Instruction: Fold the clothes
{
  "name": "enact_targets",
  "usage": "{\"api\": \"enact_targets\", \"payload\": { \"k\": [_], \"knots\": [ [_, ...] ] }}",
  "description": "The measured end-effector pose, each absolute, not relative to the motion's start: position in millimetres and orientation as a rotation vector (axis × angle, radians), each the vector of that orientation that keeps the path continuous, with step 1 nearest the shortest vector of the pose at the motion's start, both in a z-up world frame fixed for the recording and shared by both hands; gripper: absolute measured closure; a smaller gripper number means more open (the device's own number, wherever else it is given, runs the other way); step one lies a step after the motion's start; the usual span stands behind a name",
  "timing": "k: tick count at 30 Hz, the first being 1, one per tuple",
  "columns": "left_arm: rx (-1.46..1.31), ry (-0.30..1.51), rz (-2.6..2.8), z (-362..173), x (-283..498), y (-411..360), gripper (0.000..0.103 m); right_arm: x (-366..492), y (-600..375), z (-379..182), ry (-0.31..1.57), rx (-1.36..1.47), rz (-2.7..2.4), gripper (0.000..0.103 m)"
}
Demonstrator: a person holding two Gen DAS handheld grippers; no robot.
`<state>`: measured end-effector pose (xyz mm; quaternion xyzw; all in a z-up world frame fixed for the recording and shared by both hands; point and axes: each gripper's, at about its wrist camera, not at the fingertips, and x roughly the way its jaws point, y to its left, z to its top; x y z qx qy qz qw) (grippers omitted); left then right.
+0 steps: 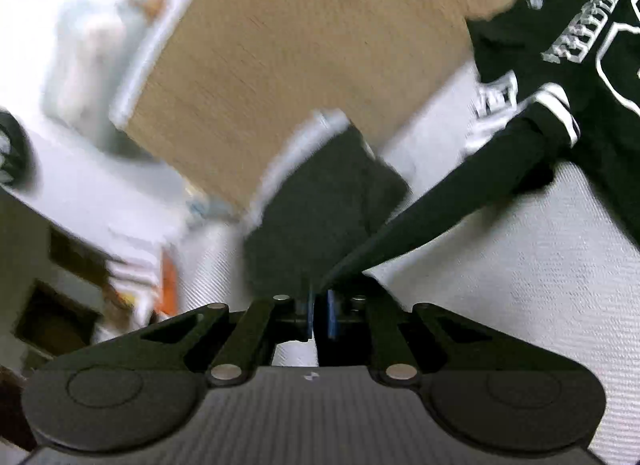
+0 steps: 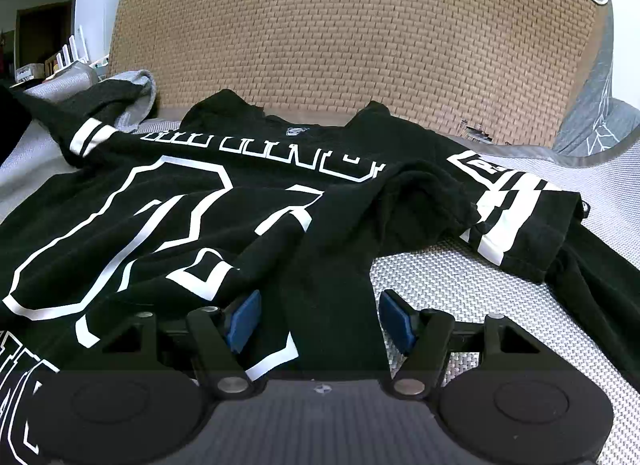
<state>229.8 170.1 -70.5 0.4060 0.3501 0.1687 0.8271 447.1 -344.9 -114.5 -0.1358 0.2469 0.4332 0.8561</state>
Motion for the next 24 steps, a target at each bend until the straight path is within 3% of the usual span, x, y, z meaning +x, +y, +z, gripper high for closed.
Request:
{"api": "enact_targets", "payload": {
  "k": [2,6,8,16,20,24],
  "knots": [
    [0.893,0.712,0.342,-75,220,164,0.089,447,-345,-115,0.519,-0.285,0.911,0.034],
    [0.862,0.892,0.111,-115,196,156,0.076,448,-345,-115,0.519,-0.285,0.911,0.034],
    [0.826,0.949,0.051,-136,182,152,0.075,448,-345,-115,0.52,-0.284,0.911,0.034],
    [0.59,0.98,0.125,-156,168,176,0.044,448,-344,-115,0.519,-0.287,0.911,0.034],
    [0.648,1.047,0.092,-170,168,176,0.042,448,-345,-115,0.519,-0.287,0.911,0.034],
    [0.711,0.995,0.076,-177,165,174,0.034,449,-345,-116,0.519,-0.287,0.913,0.034]
  ]
}}
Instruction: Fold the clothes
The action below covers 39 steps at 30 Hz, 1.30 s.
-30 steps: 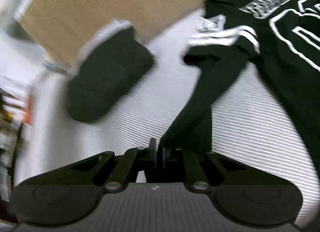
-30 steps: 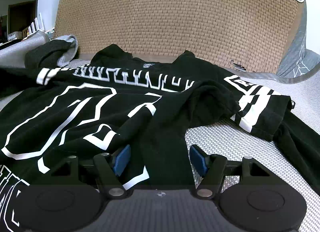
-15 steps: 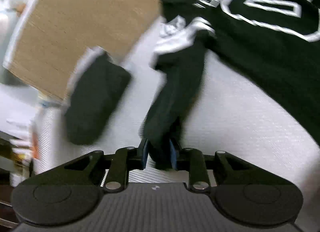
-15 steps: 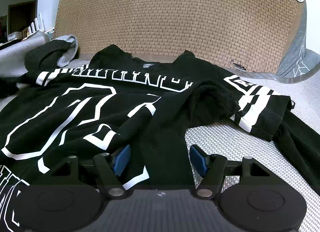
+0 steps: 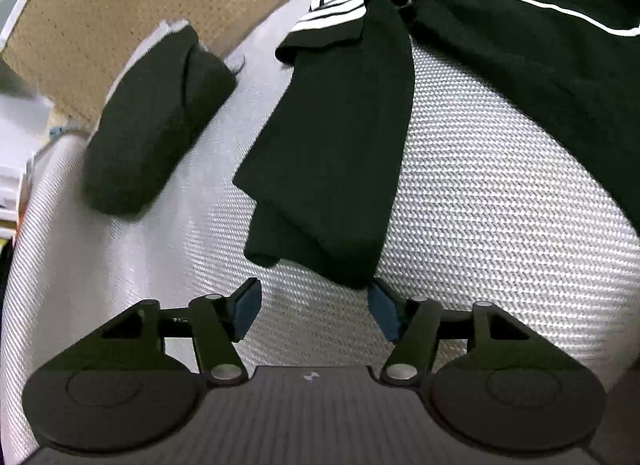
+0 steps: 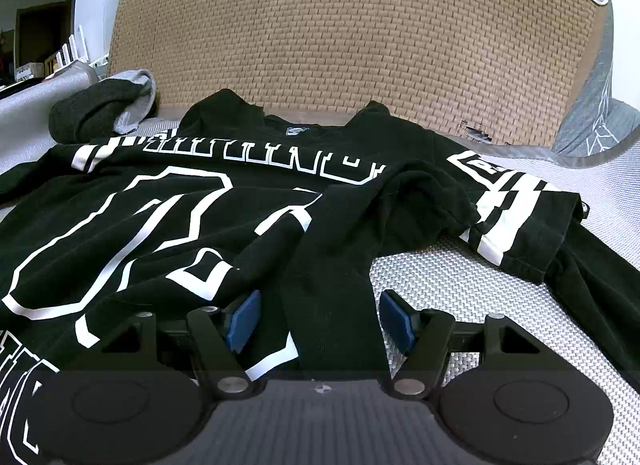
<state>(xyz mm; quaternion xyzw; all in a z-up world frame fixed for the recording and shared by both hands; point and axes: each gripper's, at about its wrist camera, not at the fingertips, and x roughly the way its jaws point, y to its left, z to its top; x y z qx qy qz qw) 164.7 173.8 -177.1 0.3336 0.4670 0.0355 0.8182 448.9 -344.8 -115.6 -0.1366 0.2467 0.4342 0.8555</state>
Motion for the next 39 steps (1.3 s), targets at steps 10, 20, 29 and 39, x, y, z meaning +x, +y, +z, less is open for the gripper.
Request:
{"api": "enact_targets", "payload": {
  "k": [10,20,29,39],
  "knots": [
    [0.809,0.984,0.202,-189,164,212,0.039,449,-345,-117,0.515,-0.289,0.911,0.034],
    [0.674,0.877,0.158,-182,196,204,0.04,449,-346,-118,0.522,-0.28,0.915,0.033],
    [0.659,0.834,0.055,-176,204,196,0.093,451,-346,-118,0.526,-0.27,0.918,0.032],
    [0.766,0.856,0.321,-148,169,245,0.093,451,-346,-118,0.525,-0.27,0.916,0.032]
  ]
}}
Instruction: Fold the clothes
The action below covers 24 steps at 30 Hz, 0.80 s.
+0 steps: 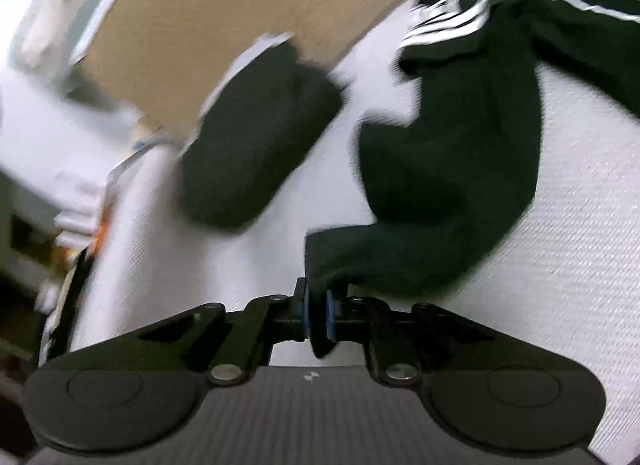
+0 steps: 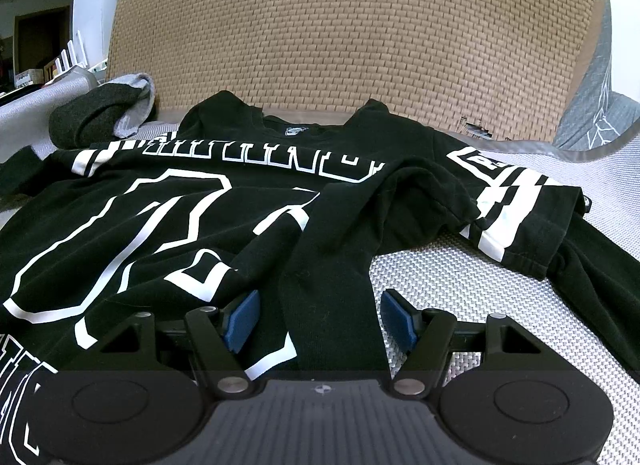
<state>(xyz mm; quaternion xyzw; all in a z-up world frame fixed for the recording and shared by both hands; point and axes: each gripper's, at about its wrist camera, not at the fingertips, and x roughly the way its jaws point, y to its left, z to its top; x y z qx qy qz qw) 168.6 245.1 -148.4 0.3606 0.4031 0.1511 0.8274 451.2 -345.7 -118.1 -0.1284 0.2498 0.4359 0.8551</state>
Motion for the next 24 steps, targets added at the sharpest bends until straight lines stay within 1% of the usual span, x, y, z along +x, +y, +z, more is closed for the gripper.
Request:
{"api": "enact_targets", "payload": {
  "k": [4,6,10,16,17,19,21,23,24],
  "knots": [
    [0.76,0.902,0.396,-142,148,260,0.093,451,-346,-118,0.525,-0.271,0.916,0.032],
    [0.771,0.942,0.372,-147,140,260,0.091,451,-346,-118,0.524,-0.272,0.916,0.032],
    [0.802,1.005,0.287,-163,131,247,0.091,451,-345,-118,0.524,-0.272,0.915,0.032],
    [0.71,1.115,0.126,-183,118,234,0.09,452,-345,-118,0.524,-0.273,0.914,0.032],
    [0.672,1.116,0.126,-180,117,236,0.092,452,-345,-118,0.524,-0.273,0.914,0.032],
    [0.592,1.112,0.135,-174,116,242,0.087,452,-345,-118,0.524,-0.272,0.914,0.032],
    [0.494,1.093,0.126,-165,113,250,0.065,452,-345,-118,0.524,-0.273,0.914,0.032],
    [0.377,1.047,0.092,-149,110,259,0.061,452,-345,-118,0.524,-0.273,0.914,0.032],
    [0.338,1.019,0.085,-142,109,261,0.06,452,-345,-118,0.524,-0.273,0.914,0.032]
  ]
}}
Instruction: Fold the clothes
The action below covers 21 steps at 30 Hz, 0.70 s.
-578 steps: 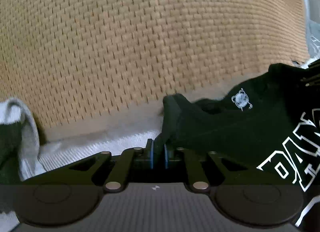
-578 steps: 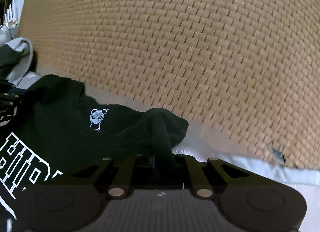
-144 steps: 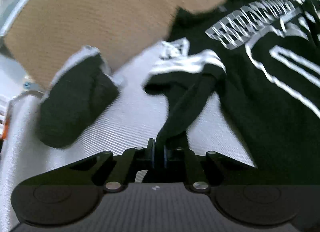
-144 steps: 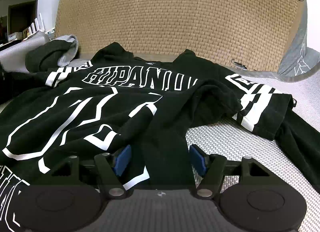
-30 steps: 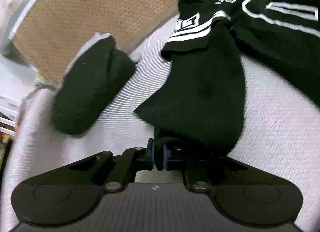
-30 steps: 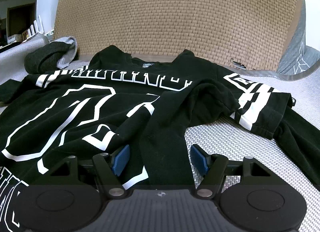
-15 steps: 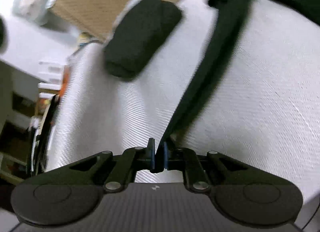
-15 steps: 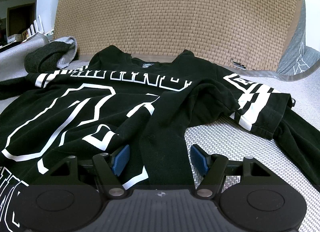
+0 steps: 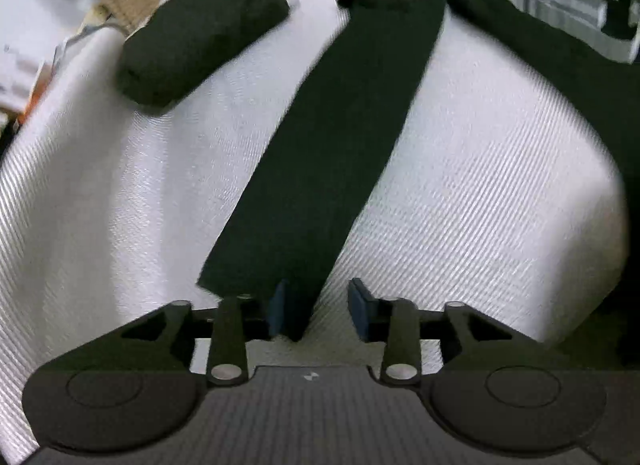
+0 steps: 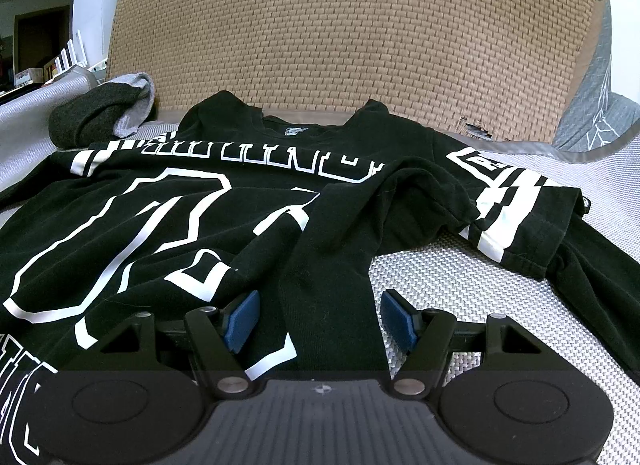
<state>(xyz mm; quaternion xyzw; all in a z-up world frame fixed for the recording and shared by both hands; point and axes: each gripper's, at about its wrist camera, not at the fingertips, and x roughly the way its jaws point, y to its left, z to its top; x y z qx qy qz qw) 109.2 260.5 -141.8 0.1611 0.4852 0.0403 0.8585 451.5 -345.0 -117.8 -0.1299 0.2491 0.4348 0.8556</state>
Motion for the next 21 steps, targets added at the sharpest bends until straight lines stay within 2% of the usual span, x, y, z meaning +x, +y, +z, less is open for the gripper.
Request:
{"api": "enact_targets", "payload": {
  "k": [5,10,12,17,21],
  "knots": [
    [0.207,0.876,0.089,-106,129,270,0.054,451,-345,-118,0.524,-0.273,0.913,0.032],
    [0.198,0.774,0.093,-80,169,238,0.05,447,-343,-117,0.513,-0.287,0.9,0.032],
    [0.221,0.758,0.069,-74,191,219,0.045,445,-344,-115,0.498,-0.292,0.887,0.032],
    [0.261,0.759,-0.022,-75,247,174,0.045,433,-357,-106,0.382,-0.233,0.874,0.033],
    [0.311,0.792,-0.087,-91,293,143,0.045,440,-368,-97,0.363,-0.118,0.857,0.033]
  ]
}}
